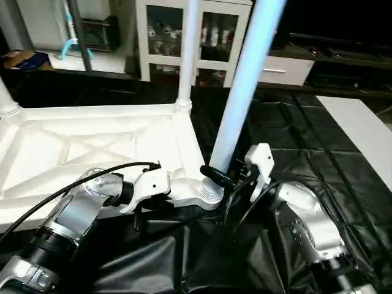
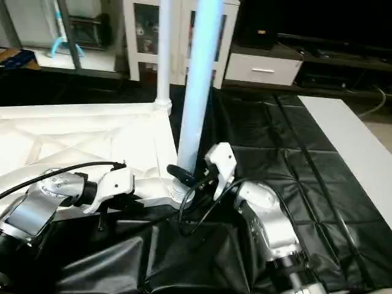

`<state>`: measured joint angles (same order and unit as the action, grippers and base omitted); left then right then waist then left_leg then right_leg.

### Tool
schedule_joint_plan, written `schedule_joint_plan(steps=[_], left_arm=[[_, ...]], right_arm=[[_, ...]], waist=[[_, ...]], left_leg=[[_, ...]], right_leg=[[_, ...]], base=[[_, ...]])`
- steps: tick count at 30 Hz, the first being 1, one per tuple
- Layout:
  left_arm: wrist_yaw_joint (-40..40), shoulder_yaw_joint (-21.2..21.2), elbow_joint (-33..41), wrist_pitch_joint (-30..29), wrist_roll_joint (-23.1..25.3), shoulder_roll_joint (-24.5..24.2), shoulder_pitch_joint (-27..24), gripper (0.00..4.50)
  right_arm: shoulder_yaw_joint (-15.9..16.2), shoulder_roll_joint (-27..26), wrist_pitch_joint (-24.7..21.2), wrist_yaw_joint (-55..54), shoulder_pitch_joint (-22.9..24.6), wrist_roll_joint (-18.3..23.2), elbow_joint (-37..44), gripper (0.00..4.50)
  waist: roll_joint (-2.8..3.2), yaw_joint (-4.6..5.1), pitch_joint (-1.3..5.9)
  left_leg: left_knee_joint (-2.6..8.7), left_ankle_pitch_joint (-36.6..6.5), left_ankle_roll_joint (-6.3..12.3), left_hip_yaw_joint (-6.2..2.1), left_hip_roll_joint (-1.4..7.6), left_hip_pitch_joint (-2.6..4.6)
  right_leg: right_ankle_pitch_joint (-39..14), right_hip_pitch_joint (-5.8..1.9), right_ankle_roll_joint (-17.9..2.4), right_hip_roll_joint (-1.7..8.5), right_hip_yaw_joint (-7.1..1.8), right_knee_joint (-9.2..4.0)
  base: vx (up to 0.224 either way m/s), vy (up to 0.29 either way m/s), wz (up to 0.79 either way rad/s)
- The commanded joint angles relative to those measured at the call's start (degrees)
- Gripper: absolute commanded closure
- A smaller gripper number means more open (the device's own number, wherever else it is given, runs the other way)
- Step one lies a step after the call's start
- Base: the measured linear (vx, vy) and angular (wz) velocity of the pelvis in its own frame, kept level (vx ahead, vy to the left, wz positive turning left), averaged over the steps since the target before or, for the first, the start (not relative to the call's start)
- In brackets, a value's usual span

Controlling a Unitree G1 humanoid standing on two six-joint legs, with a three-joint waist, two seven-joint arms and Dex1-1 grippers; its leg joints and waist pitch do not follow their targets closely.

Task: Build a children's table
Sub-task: Pick table leg

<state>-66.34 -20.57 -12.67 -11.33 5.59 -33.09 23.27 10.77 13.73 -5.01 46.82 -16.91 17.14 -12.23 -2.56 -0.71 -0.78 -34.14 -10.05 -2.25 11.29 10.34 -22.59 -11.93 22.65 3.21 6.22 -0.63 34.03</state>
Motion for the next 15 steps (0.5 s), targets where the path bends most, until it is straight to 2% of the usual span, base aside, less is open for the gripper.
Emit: schedule_joint_plan(steps=[1, 3, 6, 7, 15], left_arm=[[-1.35, -1.74, 1.0, 1.08, -0.42, 0.52, -0.39, 4.44], [-1.28, -1.64, 1.19, 0.95, -0.47, 0.41, -0.6, 4.44], [-1.24, -1.57, 1.31, 0.92, -0.46, 0.36, -0.69, 4.44], [-1.22, -1.52, 1.41, 0.92, -0.45, 0.31, -0.77, 4.44], [-0.03, -1.62, 2.07, 0.92, -0.09, 0.55, -1.31, 4.5]], right_arm=[[2.13, 3.13, -7.57, -0.12, 2.83, -5.95, -8.49, 2.69], [3.05, 4.03, -9.35, 0.51, 2.87, -5.49, -9.29, 2.69], [3.21, 4.31, -8.55, -0.2, 2.81, -6.17, -10.37, 2.69], [3.14, 4.3, -8.05, -0.65, 2.83, -6.53, -10.68, 2.69], [-0.48, 1.36, -4.16, -4.54, 4.36, -4.23, -9.35, 2.7]], waist=[[0.97, 0.66, 1.5], [1.13, 0.71, 1.46], [1.03, 0.74, 1.48], [0.83, 0.7, 1.52], [0.91, 0.78, 1.43]], left_leg=[[6.44, -34.26, -5.69, -1.97, 2.32, 2.22], [6.35, -34.42, -5.4, -1.98, 2.31, 2.31], [6.35, -34.3, -5.45, -1.97, 2.33, 2.25], [6.28, -34.24, -5.29, -1.92, 2.31, 2.3], [6.47, -36.48, -5.7, -2.13, 2.33, 2.39]], right_leg=[[-20.01, 0.93, -7.51, 0.14, 0.08, -4.63], [-21.15, 1.06, -7.47, 0.4, -0.14, -4.81], [-21.38, 1.1, -7.16, 0.48, -0.18, -4.91], [-21.77, 1.19, -6.99, 0.51, -0.22, -4.96], [-24.49, 1.51, -6.03, 0.52, -0.19, -5.35]], base=[[0.0, 0.0, 0.0], [0.0, 0.0, 0.0], [0.0, 0.0, 0.0], [0.0, 0.0, 0.0], [0.0, 0.0, 0.0]])
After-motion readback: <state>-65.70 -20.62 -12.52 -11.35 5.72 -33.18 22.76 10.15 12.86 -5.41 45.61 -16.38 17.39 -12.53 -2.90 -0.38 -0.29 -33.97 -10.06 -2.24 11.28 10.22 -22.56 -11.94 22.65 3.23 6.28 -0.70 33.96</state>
